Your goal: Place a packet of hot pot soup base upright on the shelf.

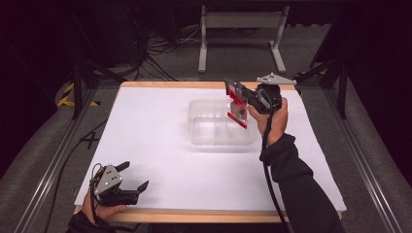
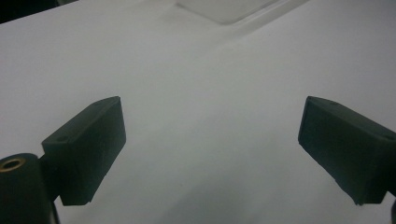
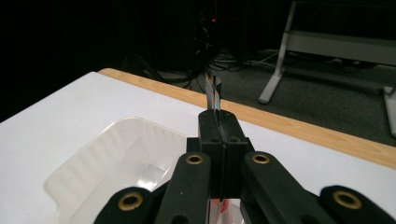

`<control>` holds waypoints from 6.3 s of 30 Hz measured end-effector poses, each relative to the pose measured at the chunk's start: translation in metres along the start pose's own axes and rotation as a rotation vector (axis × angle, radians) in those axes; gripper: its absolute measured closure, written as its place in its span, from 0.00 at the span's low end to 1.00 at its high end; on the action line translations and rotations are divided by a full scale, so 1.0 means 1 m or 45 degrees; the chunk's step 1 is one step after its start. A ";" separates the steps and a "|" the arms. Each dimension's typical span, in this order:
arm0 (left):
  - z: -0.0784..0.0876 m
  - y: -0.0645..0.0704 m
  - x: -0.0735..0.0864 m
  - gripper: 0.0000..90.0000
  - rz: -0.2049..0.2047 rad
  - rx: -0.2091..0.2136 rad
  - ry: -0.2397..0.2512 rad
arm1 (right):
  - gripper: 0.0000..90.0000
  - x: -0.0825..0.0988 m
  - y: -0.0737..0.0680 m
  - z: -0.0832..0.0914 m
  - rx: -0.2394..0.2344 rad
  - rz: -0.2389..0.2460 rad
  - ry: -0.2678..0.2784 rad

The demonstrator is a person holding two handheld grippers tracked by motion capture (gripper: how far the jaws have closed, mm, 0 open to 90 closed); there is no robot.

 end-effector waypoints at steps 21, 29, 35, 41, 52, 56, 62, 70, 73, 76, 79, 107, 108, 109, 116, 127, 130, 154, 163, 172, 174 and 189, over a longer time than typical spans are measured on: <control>-0.001 0.001 0.000 0.09 -0.001 0.010 -0.001 | 1.00 0.035 -0.011 -0.022 -0.010 -0.055 -0.015; -0.002 0.001 0.000 0.09 -0.002 0.006 -0.005 | 1.00 0.044 -0.005 -0.014 -0.010 -0.007 -0.037; -0.001 0.000 0.000 0.09 0.003 0.004 -0.005 | 1.00 0.048 -0.004 -0.007 -0.029 0.026 -0.059; -0.001 0.001 0.000 0.09 0.002 0.002 -0.006 | 1.00 0.054 0.002 -0.001 -0.022 0.050 -0.088; -0.001 0.000 0.000 0.09 0.003 -0.001 -0.005 | 1.00 0.061 0.006 0.005 -0.039 0.078 -0.113; -0.001 0.000 0.000 0.09 0.004 0.001 -0.004 | 1.00 0.062 0.007 0.006 -0.044 0.085 -0.118; -0.001 0.000 0.000 0.09 0.004 0.000 -0.007 | 1.00 0.062 0.006 0.006 -0.057 0.111 -0.128; -0.001 0.000 0.000 0.09 0.006 -0.002 -0.011 | 0.97 0.063 0.006 0.003 -0.080 0.122 -0.136; -0.001 0.000 0.000 0.09 0.010 -0.003 -0.013 | 0.95 0.065 0.006 0.000 -0.086 0.142 -0.162; -0.001 0.000 0.000 0.09 0.009 -0.003 -0.013 | 0.94 0.066 0.006 -0.002 -0.084 0.162 -0.179; -0.001 0.000 0.000 0.09 0.011 -0.001 -0.013 | 0.94 0.066 0.007 -0.005 -0.094 0.170 -0.197; -0.001 0.001 0.001 0.09 0.003 -0.002 -0.021 | 0.89 0.056 0.015 0.016 -0.150 0.251 -0.243; -0.001 0.001 0.001 0.09 0.003 -0.002 -0.021 | 0.88 0.056 0.015 0.017 -0.156 0.261 -0.249; -0.001 0.001 0.001 0.09 0.003 -0.002 -0.021 | 0.88 0.056 0.015 0.017 -0.156 0.261 -0.249; -0.001 0.001 0.000 0.09 -0.003 -0.003 -0.019 | 0.84 0.054 0.014 0.023 -0.186 0.295 -0.258; -0.001 0.002 0.000 0.09 -0.009 -0.002 -0.016 | 0.79 0.054 0.013 0.035 -0.233 0.336 -0.269; 0.000 0.002 0.000 0.09 -0.008 -0.003 -0.014 | 0.77 0.054 0.012 0.039 -0.247 0.355 -0.261; -0.001 0.002 0.000 0.09 -0.014 -0.001 -0.011 | 0.64 0.065 0.014 0.073 -0.273 0.474 -0.255; -0.001 0.002 0.001 0.09 -0.016 0.000 -0.023 | 0.55 0.074 0.024 0.088 -0.257 0.478 -0.256; -0.001 0.002 0.001 0.09 -0.021 -0.004 -0.036 | 0.47 0.087 0.030 0.102 -0.256 0.510 -0.253; -0.002 0.002 0.001 0.09 -0.023 -0.005 -0.039 | 0.45 0.091 0.031 0.106 -0.262 0.512 -0.236; -0.002 0.002 0.002 0.09 -0.023 -0.003 -0.041 | 0.33 0.119 0.039 0.124 -0.280 0.521 -0.234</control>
Point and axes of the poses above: each handheld gripper's, and its own axes: z roughly backward along the jaws, x roughly out of its underside, y roughly to its right, the point moved 2 cm from there along -z, roughly forward along the jaws, and after that the axes turned 13 degrees about y, right-handed, at the moved point
